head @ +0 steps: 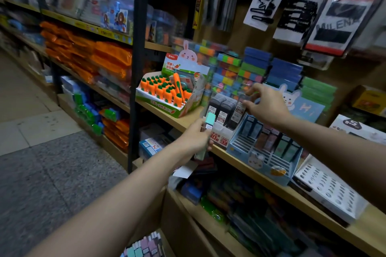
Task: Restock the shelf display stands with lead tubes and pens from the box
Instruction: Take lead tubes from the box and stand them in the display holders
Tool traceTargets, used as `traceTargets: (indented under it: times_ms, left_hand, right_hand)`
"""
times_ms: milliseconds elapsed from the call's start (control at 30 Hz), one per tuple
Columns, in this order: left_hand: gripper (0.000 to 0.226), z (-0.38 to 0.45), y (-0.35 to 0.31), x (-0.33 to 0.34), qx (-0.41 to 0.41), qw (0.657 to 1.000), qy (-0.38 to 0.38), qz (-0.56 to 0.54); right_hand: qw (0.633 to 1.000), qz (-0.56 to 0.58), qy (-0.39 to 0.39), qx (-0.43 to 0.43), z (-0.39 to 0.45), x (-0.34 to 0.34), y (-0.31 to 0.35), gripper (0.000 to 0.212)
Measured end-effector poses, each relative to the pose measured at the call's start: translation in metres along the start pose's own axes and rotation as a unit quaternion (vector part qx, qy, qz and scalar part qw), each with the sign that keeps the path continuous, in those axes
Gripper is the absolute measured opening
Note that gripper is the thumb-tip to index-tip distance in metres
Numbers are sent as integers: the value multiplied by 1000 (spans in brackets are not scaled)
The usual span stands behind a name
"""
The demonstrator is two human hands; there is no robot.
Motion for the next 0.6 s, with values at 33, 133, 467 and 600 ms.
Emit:
traceTargets:
  times_ms: [33, 133, 467, 600]
  left_hand:
    - [25, 0, 0, 2, 5, 1000, -2, 0]
    - [25, 0, 2, 4, 10, 1000, -9, -11]
    - [27, 2, 12, 7, -9, 999, 1, -37]
    - [27, 0, 16, 12, -25, 997, 23, -70]
  right_hand:
    - [1000, -18, 1, -6, 1, 1, -2, 16]
    - [999, -46, -1, -25, 4, 3, -1, 20]
    - [992, -124, 4, -19, -1, 21, -1, 19]
    - [988, -145, -3, -48, -7, 23, 4, 19]
Point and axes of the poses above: each hand's wrist, its own z-axis towards the middle knuckle, its own x-axis out of the palm, y = z × x, the point moved 8 cm from there along z, towards the middle knuckle, and after that the axes turned 12 degrees about -y, right-handed, at the moved point
